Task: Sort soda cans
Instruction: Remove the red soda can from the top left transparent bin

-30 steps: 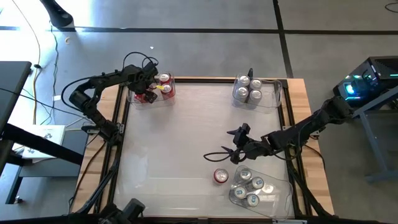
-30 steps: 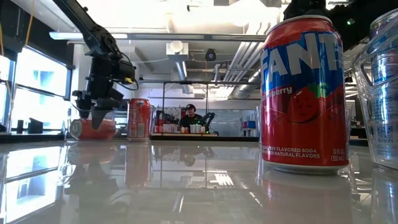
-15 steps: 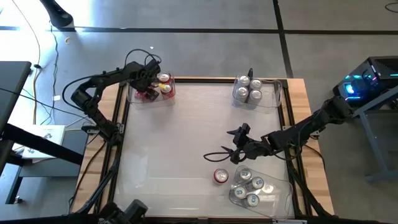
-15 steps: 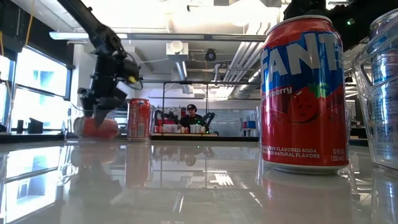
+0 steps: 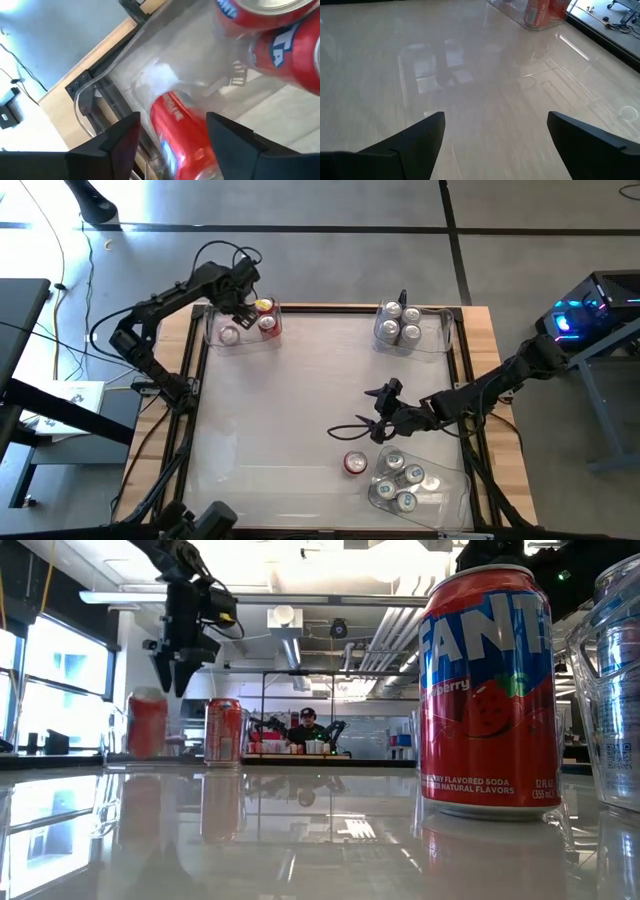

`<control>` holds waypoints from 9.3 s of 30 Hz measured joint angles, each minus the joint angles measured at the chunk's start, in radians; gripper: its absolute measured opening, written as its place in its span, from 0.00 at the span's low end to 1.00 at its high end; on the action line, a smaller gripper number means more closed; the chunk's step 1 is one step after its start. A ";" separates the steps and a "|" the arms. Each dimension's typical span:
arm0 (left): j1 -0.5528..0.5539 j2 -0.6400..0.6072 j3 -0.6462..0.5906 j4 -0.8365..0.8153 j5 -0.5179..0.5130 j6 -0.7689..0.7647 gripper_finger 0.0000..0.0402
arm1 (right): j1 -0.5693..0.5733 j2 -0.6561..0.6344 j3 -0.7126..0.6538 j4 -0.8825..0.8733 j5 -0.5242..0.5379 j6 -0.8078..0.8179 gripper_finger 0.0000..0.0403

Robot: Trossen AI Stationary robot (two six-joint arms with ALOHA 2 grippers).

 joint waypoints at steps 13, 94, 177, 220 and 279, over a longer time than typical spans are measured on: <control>-0.002 0.006 0.000 -0.002 0.005 0.135 0.41 | 0.000 0.000 0.000 0.000 0.000 0.001 0.86; 0.183 0.090 -0.356 0.442 0.165 0.400 0.66 | 0.000 0.000 0.000 0.000 0.000 0.050 0.86; -1.144 -0.474 -1.042 1.822 -0.251 -0.036 0.71 | -0.137 0.022 0.000 0.610 -0.324 -0.258 0.86; -1.258 0.087 -1.066 2.151 -0.191 -0.185 0.75 | -0.365 0.598 0.664 0.163 -0.836 -0.311 0.87; -1.320 -0.218 -1.066 1.633 -0.352 -0.324 0.83 | -0.327 0.674 0.887 -0.339 -0.658 -0.354 0.81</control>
